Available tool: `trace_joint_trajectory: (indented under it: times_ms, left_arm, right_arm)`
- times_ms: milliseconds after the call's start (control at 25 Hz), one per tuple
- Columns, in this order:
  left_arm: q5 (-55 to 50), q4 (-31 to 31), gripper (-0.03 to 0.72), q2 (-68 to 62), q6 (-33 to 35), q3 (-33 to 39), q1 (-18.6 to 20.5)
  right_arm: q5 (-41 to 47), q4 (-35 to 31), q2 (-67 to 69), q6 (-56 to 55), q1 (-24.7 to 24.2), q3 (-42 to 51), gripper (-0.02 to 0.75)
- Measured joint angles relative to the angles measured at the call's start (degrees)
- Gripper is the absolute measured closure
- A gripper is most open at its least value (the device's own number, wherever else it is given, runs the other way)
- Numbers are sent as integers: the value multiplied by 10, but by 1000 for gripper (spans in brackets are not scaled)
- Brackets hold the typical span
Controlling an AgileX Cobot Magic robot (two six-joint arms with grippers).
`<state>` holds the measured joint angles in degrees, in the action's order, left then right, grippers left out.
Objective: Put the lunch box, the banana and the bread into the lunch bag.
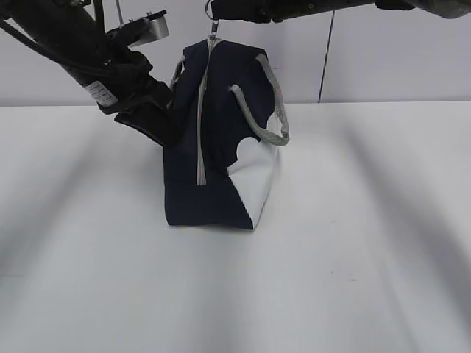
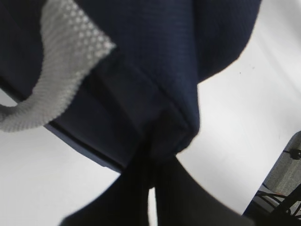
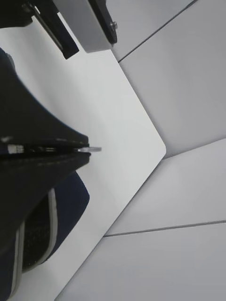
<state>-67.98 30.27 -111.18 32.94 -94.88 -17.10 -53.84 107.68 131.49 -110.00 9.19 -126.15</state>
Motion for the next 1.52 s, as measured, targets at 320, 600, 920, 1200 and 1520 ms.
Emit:
trace_joint_trajectory:
  times_ms: [320,600,920,1200,1520]
  left_arm:
    - [3,-1,687,0,4,0,0]
    - [6,-1,687,0,9,0,0]
    - [-1,-6,687,0,13,0,0]
    - [-4,-10,687,0,15,0,0]
    - [-7,-13,687,0,19,0,0]
  right_arm:
    - [45,0,0,0,0,-1,754]
    - [68,0,9,-2,0,-1,754]
    - [110,0,44,-15,-7,-16,754]
    - [117,0,79,-27,-11,-53,754]
    - [133,-2,147,-30,-12,-127,754]
